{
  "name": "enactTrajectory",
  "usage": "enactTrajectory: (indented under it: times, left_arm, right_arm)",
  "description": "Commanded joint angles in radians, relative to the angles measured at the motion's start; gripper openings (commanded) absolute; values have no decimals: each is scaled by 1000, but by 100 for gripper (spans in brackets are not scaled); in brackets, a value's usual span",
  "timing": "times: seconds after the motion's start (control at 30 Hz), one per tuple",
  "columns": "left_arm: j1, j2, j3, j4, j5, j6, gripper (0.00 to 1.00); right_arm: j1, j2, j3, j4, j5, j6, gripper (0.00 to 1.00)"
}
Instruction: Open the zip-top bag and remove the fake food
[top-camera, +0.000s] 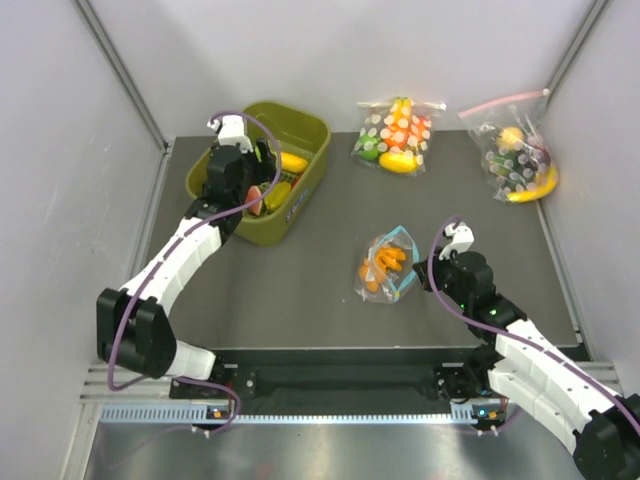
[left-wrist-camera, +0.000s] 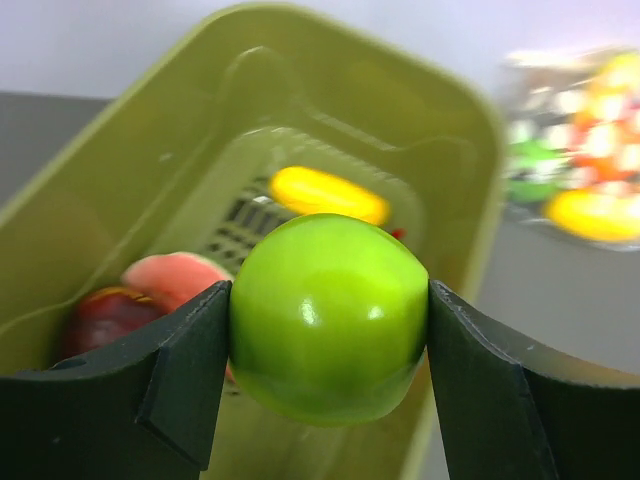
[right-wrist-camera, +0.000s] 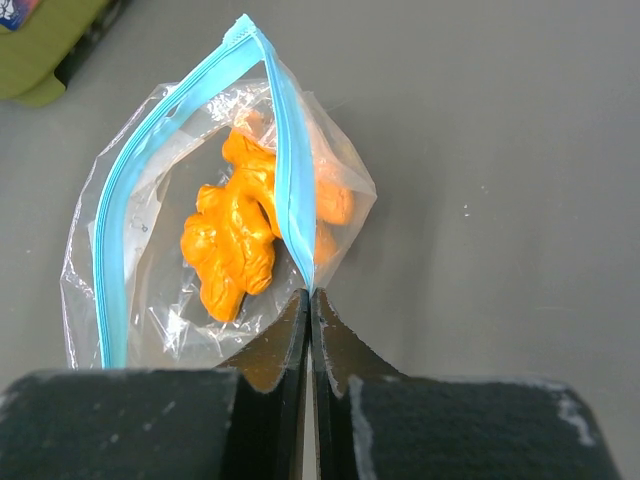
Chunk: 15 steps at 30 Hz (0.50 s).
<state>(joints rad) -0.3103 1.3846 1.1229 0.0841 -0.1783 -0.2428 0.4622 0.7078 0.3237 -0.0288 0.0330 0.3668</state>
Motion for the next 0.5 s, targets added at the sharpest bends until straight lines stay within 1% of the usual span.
enactTrajectory:
  times: [0.0,0.03,0.07,0.1,0.13,0.17,0.4,0.47]
  left_arm:
    - [28,57,83,-59,-128,89,34]
    - [28,66,86,-64,-144,94,41]
    - [28,67,86,-67,-145,100,51]
    - [28,67,83,-67,-145,103,77]
    - [31,61,80,-67,-142,105,96]
    - [31,57,74,-61,-141,108,99]
    - [34,44,78,-81,-102,100,99]
    - [36,36,74,-105,-64,106,99]
  right_arm:
    - [9,-14,38,33,-1,-11,0]
    - [9,-14,38,33,-2,-12,0]
    - [9,-14,38,32,-2,-12,0]
    - [9,-14,38,33,-1,-12,0]
    - [10,-16,38,33,-1,-12,0]
    - [9,-13,40,33,-2,-12,0]
    - [9,-1,43,43,-16,-8,0]
    - [9,-2,43,44,-18,-8,0]
